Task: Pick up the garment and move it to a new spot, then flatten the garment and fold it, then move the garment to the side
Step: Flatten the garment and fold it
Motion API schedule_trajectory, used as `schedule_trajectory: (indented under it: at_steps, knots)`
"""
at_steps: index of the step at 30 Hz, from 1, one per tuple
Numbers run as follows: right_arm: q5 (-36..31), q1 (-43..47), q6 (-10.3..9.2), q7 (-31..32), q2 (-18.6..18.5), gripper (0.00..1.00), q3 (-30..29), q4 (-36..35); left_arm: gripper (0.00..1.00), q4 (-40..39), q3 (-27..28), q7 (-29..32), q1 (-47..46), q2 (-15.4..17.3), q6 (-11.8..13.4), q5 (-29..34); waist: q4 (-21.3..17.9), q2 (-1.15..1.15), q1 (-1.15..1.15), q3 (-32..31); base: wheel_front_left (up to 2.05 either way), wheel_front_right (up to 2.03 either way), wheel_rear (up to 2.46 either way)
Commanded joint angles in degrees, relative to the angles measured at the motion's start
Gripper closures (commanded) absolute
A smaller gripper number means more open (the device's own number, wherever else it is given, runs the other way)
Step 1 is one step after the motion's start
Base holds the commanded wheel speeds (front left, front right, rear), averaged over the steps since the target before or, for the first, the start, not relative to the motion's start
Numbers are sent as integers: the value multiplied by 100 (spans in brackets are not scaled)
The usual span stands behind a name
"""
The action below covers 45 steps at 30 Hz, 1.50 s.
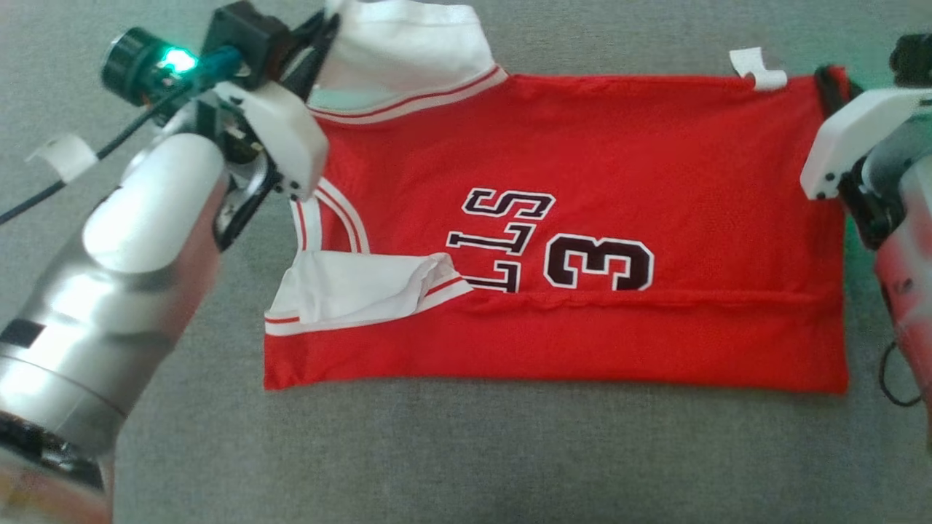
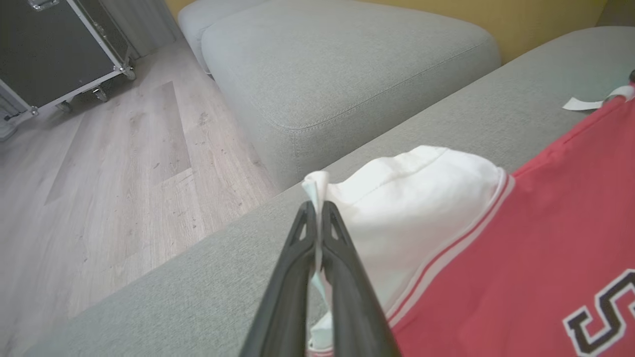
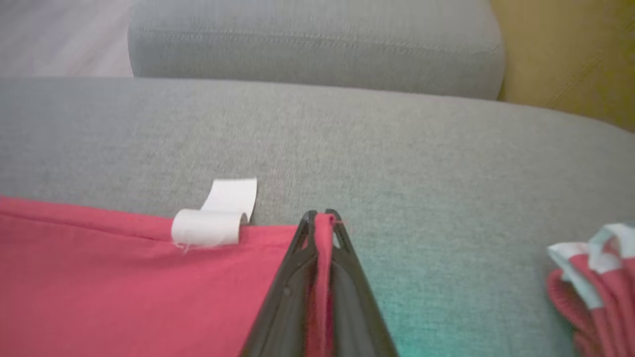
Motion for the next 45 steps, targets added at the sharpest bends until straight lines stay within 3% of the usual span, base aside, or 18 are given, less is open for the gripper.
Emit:
schedule_trajectory:
  at_steps: [1,9,19,27,31,45]
  knots:
    - [65,-247,18,-163,-14,100,96,-169,100,-36,270,-84,-279,278,38,-48,-52,0,0,-9,0,0,0]
    - [586,-647,18,-630,112,100,122,-145,100,582,580,-552,-539,219,192,-227,-226,0,0,-5,0,0,0]
    - [1070,-587,18,-846,50,100,380,40,100,1283,538,-1437,-656,-34,-4,-219,-177,0,0,-282,0,0,0]
    - [1661,18,18,-632,-207,100,852,-216,100,1060,43,-1122,-64,-4,-235,-551,-75,0,0,-837,0,0,0]
    - [1852,433,18,-507,-385,100,1184,-350,100,245,-627,-708,355,471,-242,-975,-47,0,0,-1131,0,0,0]
    - [2840,1546,18,508,-1155,100,2204,-1182,100,-2092,-1666,665,1345,1982,-244,-2410,-54,0,0,-1595,0,0,0]
